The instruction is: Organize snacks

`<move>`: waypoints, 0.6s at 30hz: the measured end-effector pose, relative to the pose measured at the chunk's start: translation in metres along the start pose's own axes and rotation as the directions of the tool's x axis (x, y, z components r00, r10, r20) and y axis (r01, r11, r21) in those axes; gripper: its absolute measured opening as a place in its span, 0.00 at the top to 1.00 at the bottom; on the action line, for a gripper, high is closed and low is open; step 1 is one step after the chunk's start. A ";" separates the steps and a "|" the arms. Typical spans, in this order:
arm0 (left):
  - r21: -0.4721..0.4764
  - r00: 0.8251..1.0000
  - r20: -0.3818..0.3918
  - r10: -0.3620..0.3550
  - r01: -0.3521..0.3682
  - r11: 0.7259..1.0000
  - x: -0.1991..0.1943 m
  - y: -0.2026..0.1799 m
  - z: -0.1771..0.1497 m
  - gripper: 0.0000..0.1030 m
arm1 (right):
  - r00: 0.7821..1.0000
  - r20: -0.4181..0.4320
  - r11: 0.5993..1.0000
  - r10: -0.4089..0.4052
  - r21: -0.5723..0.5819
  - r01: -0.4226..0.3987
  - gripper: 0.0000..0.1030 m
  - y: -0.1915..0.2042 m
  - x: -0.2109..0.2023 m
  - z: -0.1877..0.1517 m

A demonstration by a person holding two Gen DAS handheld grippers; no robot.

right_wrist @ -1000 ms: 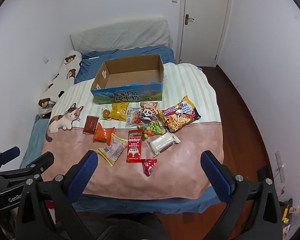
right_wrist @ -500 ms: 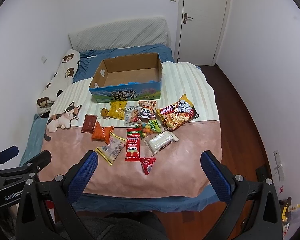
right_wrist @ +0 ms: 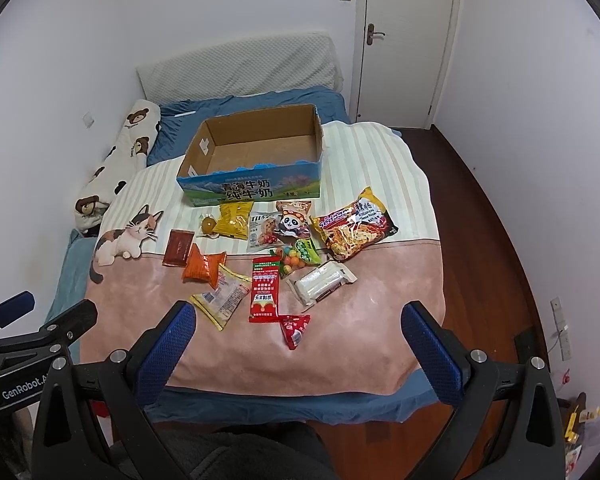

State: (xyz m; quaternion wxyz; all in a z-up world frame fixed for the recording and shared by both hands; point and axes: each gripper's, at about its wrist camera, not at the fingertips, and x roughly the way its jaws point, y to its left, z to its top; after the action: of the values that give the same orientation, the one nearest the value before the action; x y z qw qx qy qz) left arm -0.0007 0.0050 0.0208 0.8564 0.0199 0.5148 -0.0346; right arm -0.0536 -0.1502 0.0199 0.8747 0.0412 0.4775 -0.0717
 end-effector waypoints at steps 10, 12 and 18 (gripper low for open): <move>0.000 1.000 0.001 -0.003 0.003 1.000 -0.001 0.000 -0.001 0.00 | 1.000 -0.001 1.000 0.009 0.000 -0.009 0.00 -0.002 -0.004 0.000; -0.001 1.000 0.001 -0.002 0.002 1.000 -0.001 0.000 -0.001 0.00 | 1.000 -0.002 1.000 0.008 -0.001 -0.008 0.00 -0.002 -0.004 0.002; -0.001 1.000 0.000 -0.005 0.005 1.000 -0.001 -0.001 -0.001 0.00 | 1.000 -0.004 1.000 0.011 0.001 -0.011 0.00 -0.002 -0.004 0.001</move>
State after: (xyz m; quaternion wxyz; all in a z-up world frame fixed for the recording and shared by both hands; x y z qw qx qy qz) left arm -0.0022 0.0045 0.0217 0.8562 0.0182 0.5150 -0.0368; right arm -0.0551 -0.1517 0.0239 0.8742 0.0444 0.4788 -0.0673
